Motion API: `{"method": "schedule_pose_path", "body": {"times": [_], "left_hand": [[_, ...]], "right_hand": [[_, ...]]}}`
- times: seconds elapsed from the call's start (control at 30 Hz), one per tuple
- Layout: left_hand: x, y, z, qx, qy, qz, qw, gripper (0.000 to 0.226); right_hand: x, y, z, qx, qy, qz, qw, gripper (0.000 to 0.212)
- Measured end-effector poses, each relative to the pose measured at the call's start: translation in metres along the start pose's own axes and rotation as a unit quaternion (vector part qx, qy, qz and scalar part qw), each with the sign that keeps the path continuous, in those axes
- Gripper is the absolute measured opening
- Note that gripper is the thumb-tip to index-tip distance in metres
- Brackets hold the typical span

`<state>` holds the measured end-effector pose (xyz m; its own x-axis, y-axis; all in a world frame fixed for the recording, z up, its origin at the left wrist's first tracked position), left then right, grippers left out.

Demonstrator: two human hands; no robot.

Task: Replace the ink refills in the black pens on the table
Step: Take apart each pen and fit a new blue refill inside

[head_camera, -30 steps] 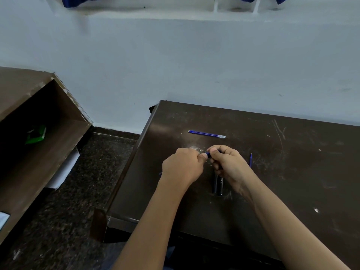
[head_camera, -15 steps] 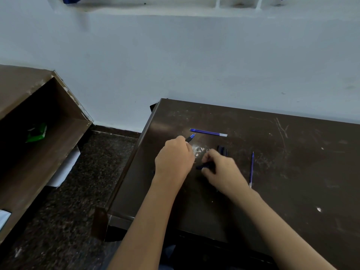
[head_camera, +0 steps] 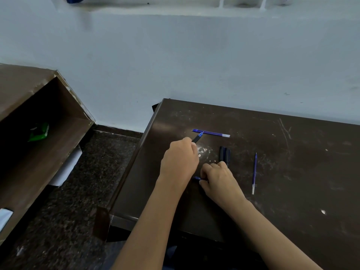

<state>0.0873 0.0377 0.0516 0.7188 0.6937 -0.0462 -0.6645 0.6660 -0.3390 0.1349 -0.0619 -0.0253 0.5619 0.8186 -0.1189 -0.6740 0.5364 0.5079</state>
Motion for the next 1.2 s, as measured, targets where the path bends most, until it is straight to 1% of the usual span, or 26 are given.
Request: {"method": "schedule_pose_path", "body": {"times": [0.07, 0.1, 0.17, 0.2, 0.23, 0.3, 0.33, 0.37, 0.43, 0.5, 0.53, 0.7, 0.8, 0.9, 1.07, 1.2], "left_hand": [[-0.001, -0.001, -0.001, -0.010, 0.009, -0.010, 1.000, 0.029], [-0.002, -0.001, -0.001, -0.012, 0.014, -0.011, 1.000, 0.030], [-0.003, -0.001, -0.003, -0.008, 0.026, -0.008, 1.000, 0.031], [-0.002, -0.001, -0.005, -0.003, 0.036, -0.003, 0.999, 0.031], [-0.002, 0.000, -0.008, 0.004, 0.053, 0.005, 0.999, 0.032], [-0.002, -0.001, -0.015, 0.022, 0.098, 0.015, 0.995, 0.031], [-0.003, -0.003, -0.018, 0.028, 0.116, 0.012, 0.993, 0.030], [-0.004, -0.005, -0.021, 0.029, 0.127, 0.002, 0.991, 0.030], [-0.007, -0.011, -0.022, 0.020, 0.130, -0.028, 0.991, 0.030], [-0.009, -0.015, -0.020, 0.012, 0.122, -0.046, 0.991, 0.030], [-0.009, -0.016, -0.019, 0.010, 0.122, -0.051, 0.991, 0.030], [-0.010, -0.021, -0.018, 0.004, 0.161, -0.056, 0.985, 0.029], [-0.010, -0.021, -0.019, 0.021, 0.190, -0.034, 0.981, 0.032], [-0.010, -0.022, -0.021, 0.041, 0.205, -0.022, 0.978, 0.034], [-0.010, -0.018, -0.023, 0.023, 0.175, -0.015, 0.984, 0.029], [-0.006, -0.014, -0.022, -0.015, 0.166, -0.010, 0.986, 0.033]], "right_hand": [[0.002, -0.004, 0.004, 0.055, -0.012, -0.025, 0.998, 0.019], [0.003, -0.005, 0.010, 0.104, -0.031, -0.043, 0.993, 0.017], [0.005, -0.011, 0.022, 0.235, -0.077, -0.089, 0.965, 0.017], [0.006, -0.014, 0.027, 0.305, -0.095, -0.118, 0.940, 0.021], [0.005, -0.016, 0.030, 0.378, -0.106, -0.145, 0.908, 0.025], [0.004, -0.019, 0.031, 0.528, -0.104, -0.186, 0.822, 0.032], [0.003, -0.019, 0.028, 0.585, -0.094, -0.205, 0.779, 0.034], [0.002, -0.019, 0.025, 0.627, -0.082, -0.225, 0.741, 0.033], [0.000, -0.019, 0.019, 0.686, -0.064, -0.259, 0.677, 0.026], [-0.002, -0.020, 0.016, 0.725, -0.061, -0.278, 0.627, 0.020], [-0.002, -0.020, 0.016, 0.737, -0.060, -0.284, 0.611, 0.018], [-0.005, -0.020, 0.014, 0.752, -0.067, -0.314, 0.575, 0.016], [-0.007, -0.018, 0.012, 0.760, -0.075, -0.331, 0.554, 0.011], [-0.007, -0.019, 0.013, 0.763, -0.087, -0.329, 0.550, 0.007], [-0.005, -0.016, 0.015, 0.777, -0.093, -0.293, 0.549, 0.004], [-0.001, -0.011, 0.022, 0.789, -0.089, -0.229, 0.564, 0.018]]}}
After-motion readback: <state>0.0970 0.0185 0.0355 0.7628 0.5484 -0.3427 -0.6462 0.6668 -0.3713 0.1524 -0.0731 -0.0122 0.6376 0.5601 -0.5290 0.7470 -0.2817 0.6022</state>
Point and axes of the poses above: each hand's wrist, its own x-axis towards the middle knuckle, its own z-axis out of the back of the hand, y = z × x, the point moved 7 cm from there along x, towards the middle knuckle, and after that the axes turned 9 degrees about x, right-handed, at the moved point
